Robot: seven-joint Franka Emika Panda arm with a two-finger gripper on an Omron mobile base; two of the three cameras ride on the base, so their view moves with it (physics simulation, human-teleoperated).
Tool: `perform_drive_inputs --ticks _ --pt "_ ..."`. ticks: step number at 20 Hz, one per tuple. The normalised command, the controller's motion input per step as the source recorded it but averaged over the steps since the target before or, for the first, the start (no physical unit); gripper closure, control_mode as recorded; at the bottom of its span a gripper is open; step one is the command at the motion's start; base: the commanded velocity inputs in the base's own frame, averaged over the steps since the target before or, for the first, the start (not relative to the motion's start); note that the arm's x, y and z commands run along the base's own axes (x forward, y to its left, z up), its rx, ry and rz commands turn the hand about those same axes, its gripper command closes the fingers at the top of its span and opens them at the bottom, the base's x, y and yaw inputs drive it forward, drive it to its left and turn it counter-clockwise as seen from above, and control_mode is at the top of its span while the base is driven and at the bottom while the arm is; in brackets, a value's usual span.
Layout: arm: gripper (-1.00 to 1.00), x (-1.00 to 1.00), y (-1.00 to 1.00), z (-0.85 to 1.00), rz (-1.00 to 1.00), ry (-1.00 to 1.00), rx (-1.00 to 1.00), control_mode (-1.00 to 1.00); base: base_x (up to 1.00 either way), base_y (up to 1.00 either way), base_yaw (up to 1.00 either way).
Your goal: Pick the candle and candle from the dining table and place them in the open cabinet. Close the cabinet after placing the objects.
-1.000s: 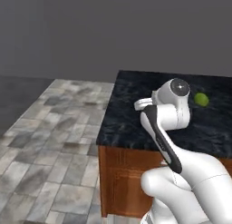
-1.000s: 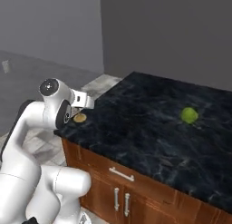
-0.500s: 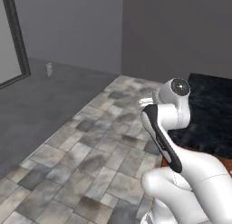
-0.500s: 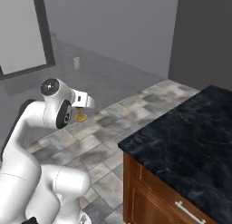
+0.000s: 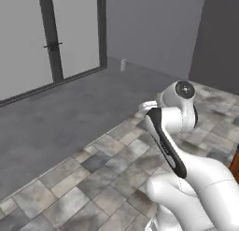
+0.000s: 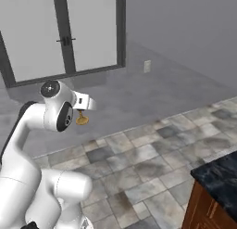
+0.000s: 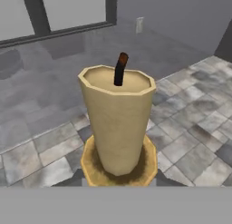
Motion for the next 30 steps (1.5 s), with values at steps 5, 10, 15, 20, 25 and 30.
perform_drive_inputs --ticks 5,10,15,20,25,30 --pt "1.00 0.00 0.00 0.00 0.00 0.00 0.00 1.00 -0.24 0.24 0.59" --pt "1.00 0.00 0.00 0.00 0.00 0.00 0.00 1.00 -0.32 0.00 0.66" --pt "1.00 0.00 0.00 0.00 0.00 0.00 0.00 1.00 -0.35 -0.04 0.64" --pt "1.00 0.00 0.00 0.00 0.00 0.00 0.00 1.00 -0.41 -0.20 0.62" --pt "1.00 0.00 0.00 0.00 0.00 0.00 0.00 1.00 -0.32 -0.17 0.63" --pt "1.00 0.00 0.00 0.00 0.00 0.00 0.00 1.00 -0.24 -0.25 0.63"
